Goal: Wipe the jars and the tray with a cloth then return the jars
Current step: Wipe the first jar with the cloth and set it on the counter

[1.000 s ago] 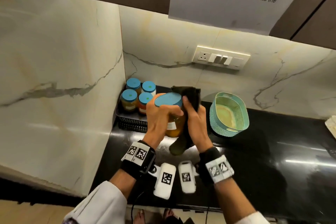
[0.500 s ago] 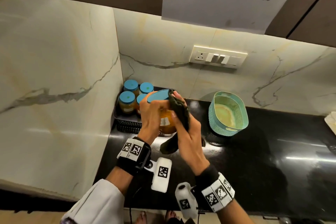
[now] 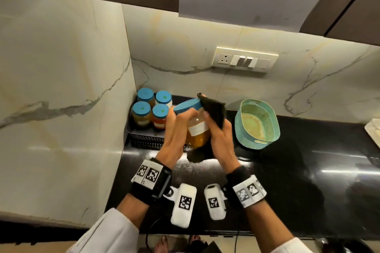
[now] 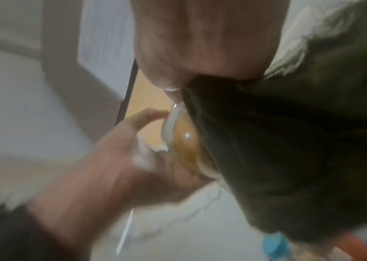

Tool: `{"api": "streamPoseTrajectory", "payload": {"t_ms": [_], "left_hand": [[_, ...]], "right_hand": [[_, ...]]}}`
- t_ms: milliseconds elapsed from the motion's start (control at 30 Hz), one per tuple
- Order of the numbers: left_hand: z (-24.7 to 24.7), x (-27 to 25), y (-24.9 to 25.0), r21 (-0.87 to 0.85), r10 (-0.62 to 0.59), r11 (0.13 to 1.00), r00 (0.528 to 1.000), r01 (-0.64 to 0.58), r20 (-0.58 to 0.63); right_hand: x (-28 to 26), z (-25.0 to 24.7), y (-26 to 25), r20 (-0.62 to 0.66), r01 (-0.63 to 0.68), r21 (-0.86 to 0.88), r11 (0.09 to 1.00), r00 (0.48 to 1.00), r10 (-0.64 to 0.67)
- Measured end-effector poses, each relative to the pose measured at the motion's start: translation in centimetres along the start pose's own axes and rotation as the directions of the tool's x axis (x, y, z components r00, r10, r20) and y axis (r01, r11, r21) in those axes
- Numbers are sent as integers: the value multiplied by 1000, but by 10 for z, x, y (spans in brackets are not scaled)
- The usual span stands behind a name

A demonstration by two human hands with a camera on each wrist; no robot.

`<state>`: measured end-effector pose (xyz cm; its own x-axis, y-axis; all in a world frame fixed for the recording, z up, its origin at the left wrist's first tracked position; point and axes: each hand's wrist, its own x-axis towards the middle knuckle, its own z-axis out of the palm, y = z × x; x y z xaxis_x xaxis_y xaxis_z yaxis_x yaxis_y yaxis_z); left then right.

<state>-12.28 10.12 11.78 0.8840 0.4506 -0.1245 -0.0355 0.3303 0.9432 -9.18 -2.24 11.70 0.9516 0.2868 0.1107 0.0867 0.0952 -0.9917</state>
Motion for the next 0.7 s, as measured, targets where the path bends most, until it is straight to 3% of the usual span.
{"api": "streamPoseTrajectory", "payload": {"t_ms": [167,300,433,600,700], "left_hand": [[4,-1,15,-88,-82,993,997,83,13],[3,0,21,-108,-79,991,997,80,14],[-4,2,19,-126,-32,992,999,31,-10],[1,-1,17,-16,77,997,997,-77,-26],[-1,6,25,-28,103,994,994,-103,-27]], "right_hand": [[14,-1,-21,21,-213,182,960,977,213],[4,12,-14,-24,-137,129,982,990,141],[-22,19,-10,-14,53,1,999,998,-53],[2,16,-24,-2,-98,92,991,995,99],[-19,24,-27,-36,35,80,996,999,-32]]}}
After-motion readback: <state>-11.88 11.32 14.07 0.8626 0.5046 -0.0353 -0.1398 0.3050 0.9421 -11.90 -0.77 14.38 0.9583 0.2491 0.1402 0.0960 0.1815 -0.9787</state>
